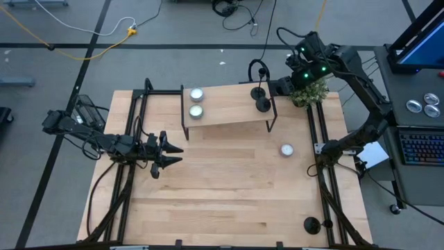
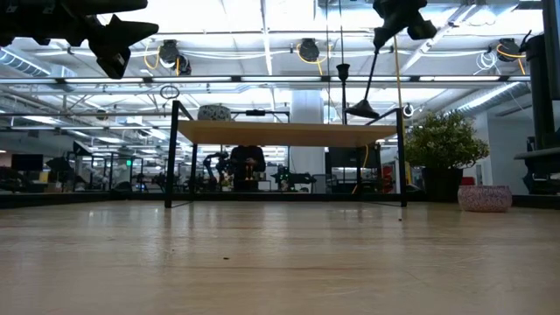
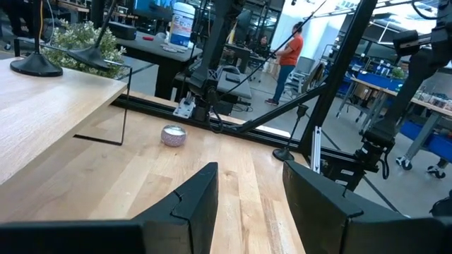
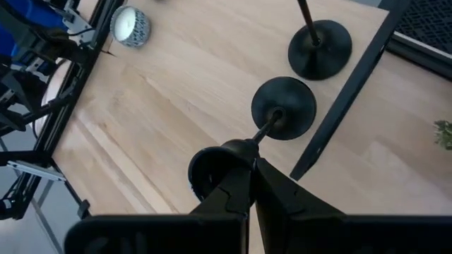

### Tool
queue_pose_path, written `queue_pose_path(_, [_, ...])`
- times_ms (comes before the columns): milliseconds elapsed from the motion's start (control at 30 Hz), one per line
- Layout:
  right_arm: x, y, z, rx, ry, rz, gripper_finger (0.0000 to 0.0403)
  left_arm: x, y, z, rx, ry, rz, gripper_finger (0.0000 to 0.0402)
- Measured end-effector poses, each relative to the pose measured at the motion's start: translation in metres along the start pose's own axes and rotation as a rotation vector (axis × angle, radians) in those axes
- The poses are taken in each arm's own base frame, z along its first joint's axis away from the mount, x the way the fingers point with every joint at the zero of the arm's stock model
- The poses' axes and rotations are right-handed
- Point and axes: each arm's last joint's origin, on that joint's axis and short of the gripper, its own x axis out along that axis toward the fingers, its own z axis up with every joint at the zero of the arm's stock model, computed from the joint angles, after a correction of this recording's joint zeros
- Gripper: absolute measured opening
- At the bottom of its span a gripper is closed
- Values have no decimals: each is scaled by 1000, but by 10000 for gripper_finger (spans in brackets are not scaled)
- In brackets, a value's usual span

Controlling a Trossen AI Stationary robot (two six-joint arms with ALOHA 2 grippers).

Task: Pick & Place candle stick holders
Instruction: Put the top black candle holder on the shelf

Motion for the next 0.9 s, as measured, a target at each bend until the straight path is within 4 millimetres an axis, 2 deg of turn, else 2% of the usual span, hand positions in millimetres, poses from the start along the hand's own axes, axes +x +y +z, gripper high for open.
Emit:
queue_pose_path(633, [17,-5,10,6,58,-19,0,0,0,0,0,0,0,164])
queue_pose_path(900, [17,-5,9,8,59,-20,0,0,0,0,0,0,0,164])
